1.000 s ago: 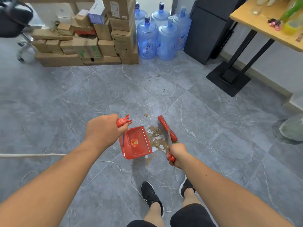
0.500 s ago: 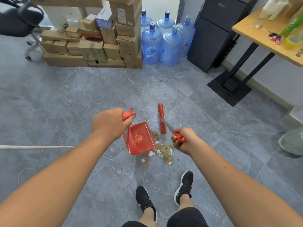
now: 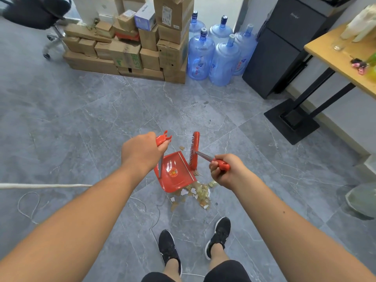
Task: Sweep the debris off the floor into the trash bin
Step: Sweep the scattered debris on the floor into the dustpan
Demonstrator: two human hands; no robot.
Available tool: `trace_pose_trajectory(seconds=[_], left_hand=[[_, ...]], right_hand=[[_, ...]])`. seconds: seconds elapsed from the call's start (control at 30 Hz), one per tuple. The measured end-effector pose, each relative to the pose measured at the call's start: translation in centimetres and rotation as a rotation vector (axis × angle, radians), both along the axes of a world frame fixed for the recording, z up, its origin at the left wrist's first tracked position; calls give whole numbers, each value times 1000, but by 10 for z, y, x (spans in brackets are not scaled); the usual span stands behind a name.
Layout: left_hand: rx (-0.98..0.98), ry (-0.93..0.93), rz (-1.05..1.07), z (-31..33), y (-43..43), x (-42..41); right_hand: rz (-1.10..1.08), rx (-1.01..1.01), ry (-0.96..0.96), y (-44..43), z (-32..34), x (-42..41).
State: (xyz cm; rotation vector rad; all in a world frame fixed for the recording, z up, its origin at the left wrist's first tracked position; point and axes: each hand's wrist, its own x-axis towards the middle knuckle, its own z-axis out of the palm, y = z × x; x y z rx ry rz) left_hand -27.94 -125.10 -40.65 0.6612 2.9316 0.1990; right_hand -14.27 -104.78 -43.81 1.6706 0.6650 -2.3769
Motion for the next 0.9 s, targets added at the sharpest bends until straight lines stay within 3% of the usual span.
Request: trace_pose_trajectory(seconds=[0.6,0.9], left_hand=[[-36,-55,148,-21,-49,-5],[-45,-65,230,-40,-51,-6]], right_hand=[[540,361,-116,-1,-46,-68],[913,566,-190,13,-88,-100]])
